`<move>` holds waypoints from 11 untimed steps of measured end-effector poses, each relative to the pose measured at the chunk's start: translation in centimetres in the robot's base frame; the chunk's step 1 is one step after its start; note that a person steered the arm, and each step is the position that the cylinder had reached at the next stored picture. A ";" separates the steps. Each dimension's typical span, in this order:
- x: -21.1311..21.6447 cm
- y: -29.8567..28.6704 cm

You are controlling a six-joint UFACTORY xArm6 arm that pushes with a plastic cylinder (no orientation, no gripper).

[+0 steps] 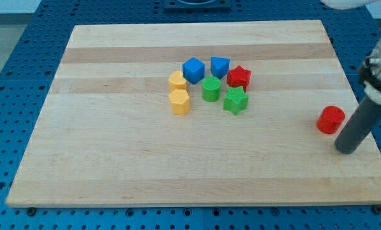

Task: Slide the red circle towards the center

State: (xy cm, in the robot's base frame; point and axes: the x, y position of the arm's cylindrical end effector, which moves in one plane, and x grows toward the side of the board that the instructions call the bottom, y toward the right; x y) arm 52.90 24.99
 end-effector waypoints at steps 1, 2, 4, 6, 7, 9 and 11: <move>-2.2 1.9; -3.3 2.3; -4.1 1.9; -4.7 -1.4; -4.0 -3.8; -2.9 -9.7; -1.4 -15.8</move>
